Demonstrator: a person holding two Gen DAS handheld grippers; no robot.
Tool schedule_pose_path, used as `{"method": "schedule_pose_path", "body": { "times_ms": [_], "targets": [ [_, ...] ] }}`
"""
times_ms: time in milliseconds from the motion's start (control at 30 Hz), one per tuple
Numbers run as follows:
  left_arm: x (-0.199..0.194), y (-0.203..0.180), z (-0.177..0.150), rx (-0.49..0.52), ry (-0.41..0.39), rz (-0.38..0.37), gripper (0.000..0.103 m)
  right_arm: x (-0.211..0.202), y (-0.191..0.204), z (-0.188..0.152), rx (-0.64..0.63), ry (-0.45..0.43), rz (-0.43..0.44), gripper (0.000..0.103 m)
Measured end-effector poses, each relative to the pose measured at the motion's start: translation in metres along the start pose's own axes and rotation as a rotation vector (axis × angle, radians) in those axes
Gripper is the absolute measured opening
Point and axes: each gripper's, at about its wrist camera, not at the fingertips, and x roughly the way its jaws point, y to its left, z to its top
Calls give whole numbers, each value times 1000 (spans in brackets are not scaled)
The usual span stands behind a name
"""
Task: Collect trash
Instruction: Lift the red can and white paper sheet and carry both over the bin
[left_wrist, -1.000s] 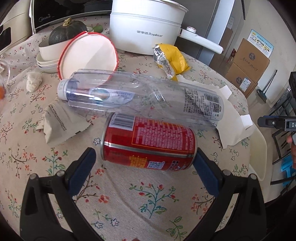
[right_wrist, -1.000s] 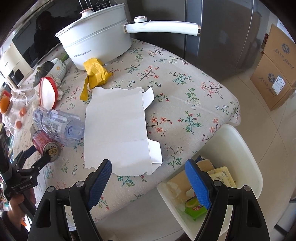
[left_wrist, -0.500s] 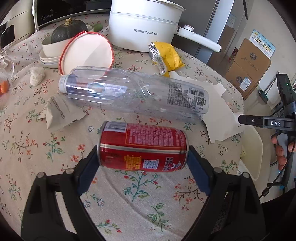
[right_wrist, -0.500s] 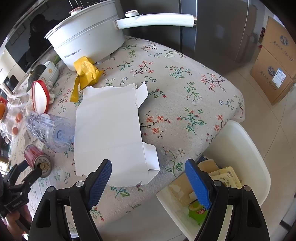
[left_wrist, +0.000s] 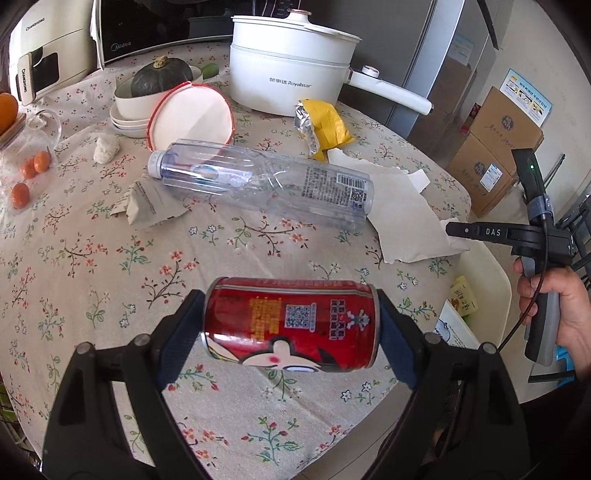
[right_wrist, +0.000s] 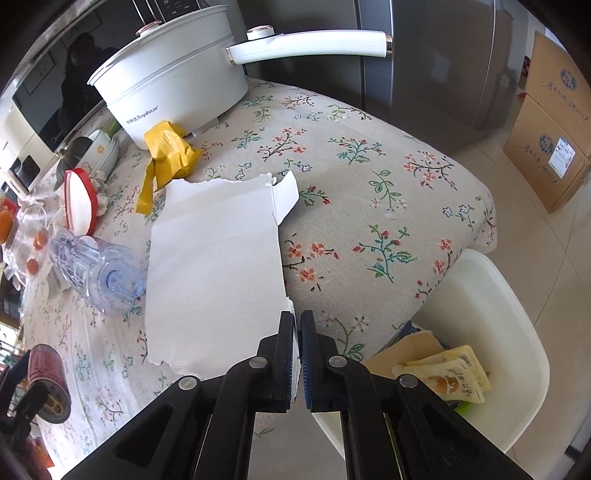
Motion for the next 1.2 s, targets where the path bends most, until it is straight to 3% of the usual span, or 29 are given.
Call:
{"method": "schedule_pose_path", "body": {
  "times_ms": [333,667,1000,1200],
  "targets": [
    [-25,-10,-3,-26,-52,5,88,-66,-5,-4,-1,-84,67,3],
    [-41,-27,-1,-38,-83,-17,88,-125,-23,-27,-2,-126,60,3],
    [-47,-63,-1,-12,-100,-89,88,-160,-60,-52,19,-143,32,3],
    [-39,-88,-1,23,-88,-121,88,-158,-96,-63,52,-101,-17,3]
  ]
}}
